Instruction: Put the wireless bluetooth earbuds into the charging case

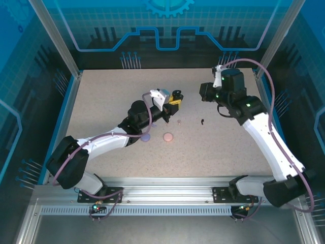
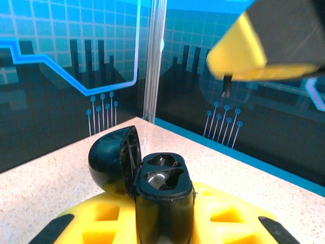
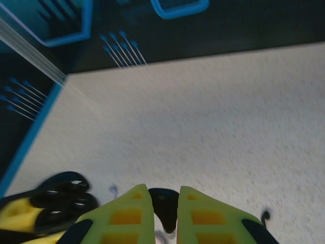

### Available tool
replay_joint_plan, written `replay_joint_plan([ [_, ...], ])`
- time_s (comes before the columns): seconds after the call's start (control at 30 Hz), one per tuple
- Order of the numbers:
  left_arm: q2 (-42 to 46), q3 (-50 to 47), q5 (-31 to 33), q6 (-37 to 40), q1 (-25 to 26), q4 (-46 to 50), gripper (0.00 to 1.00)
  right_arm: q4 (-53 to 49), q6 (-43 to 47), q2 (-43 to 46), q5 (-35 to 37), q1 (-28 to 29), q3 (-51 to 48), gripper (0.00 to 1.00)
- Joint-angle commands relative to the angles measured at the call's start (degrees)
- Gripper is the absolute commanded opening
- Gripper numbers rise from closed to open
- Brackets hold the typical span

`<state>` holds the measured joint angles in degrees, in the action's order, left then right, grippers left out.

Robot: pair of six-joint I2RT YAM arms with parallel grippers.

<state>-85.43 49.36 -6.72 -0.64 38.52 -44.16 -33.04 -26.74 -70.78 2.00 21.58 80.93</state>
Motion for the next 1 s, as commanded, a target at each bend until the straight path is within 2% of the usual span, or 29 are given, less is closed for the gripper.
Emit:
replay_joint_plan([
  [0.0,1.73,2.36,4.30,6.84,1.81,-6.79,0.00,6.18,1.18,2.83,-4.47,-0.32,-0.86,0.12],
  [0.13,0.44,4.09,7.81,11.49,2.81,-10.43,0.00,9.91,0.42,5.03,-7.67,0.05,-0.68,0.12],
  [0.3,-2.19,7.10,8.48,15.41,3.62,-13.20,0.00,15.07,2.08,6.14,-10.86,2.29,-1.64,0.12],
  [0.63,-4.48,9.76,7.02,17.70,5.38,-12.20,0.00,18.88,5.17,5.07,-14.12,5.28,-2.68,0.12],
  [0.97,-4.82,10.15,7.16,17.91,5.56,-11.17,0.00,17.96,7.04,3.67,-12.41,6.08,-3.48,0.11],
])
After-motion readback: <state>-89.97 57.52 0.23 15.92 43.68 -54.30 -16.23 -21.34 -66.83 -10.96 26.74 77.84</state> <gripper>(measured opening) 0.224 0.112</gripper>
